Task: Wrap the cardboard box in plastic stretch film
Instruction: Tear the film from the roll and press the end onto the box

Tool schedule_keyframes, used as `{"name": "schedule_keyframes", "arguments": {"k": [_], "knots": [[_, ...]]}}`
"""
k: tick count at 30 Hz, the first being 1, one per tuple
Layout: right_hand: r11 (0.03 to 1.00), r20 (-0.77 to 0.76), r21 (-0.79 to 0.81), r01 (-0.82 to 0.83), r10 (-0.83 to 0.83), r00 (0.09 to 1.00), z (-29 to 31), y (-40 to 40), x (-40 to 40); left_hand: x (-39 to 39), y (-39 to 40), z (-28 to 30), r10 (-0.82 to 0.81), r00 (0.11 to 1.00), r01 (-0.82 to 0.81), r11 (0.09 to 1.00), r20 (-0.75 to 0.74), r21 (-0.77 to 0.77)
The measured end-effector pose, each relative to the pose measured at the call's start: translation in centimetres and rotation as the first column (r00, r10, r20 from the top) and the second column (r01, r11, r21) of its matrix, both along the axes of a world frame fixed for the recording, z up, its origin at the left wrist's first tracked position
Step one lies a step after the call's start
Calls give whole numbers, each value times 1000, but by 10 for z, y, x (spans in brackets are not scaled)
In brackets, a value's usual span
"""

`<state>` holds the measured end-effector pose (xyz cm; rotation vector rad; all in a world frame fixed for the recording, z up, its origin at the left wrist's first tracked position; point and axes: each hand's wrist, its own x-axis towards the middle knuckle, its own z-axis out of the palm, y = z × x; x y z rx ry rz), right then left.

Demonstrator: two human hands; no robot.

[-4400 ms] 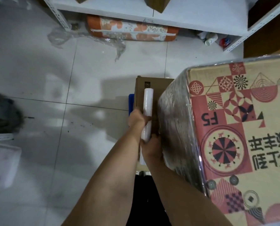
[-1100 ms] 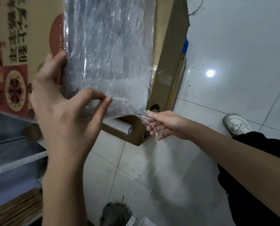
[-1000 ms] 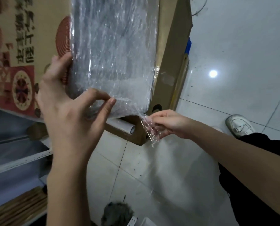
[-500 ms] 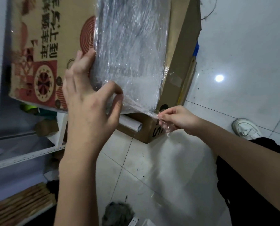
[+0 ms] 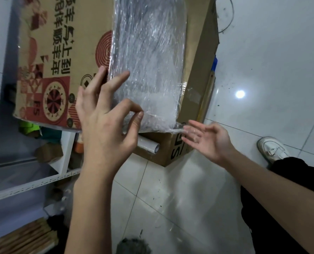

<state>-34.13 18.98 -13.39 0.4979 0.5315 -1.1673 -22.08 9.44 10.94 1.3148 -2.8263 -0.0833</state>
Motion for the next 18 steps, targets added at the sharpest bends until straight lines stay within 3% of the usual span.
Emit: {"name": "schedule_keyframes", "arguments": {"k": [1, 3, 6, 8, 13, 18], "knots": [[999, 1, 23, 39, -39, 999, -3, 13, 7, 0, 0, 0, 0, 1000, 0, 1000, -1, -7], [999, -163, 48, 7, 1, 987, -4, 34, 25, 0, 1, -1, -3, 1000, 2, 1000, -4, -17], [988, -432, -3, -156, 139, 891, 6, 45, 52, 1, 0, -2, -3, 1000, 3, 999, 5, -39], [983, -540, -10, -183, 148, 829, 16, 39, 65, 2, -1, -3, -10, 1000, 11, 998, 10, -54], [991, -594, 100, 93, -16, 804, 34, 13, 76, 2, 0, -4, -13, 1000, 12, 997, -19, -77], [987, -618, 103, 124, -34, 785, 35, 11, 72, 2, -1, -5, -4, 999, 1, 997, -42, -82]]}}
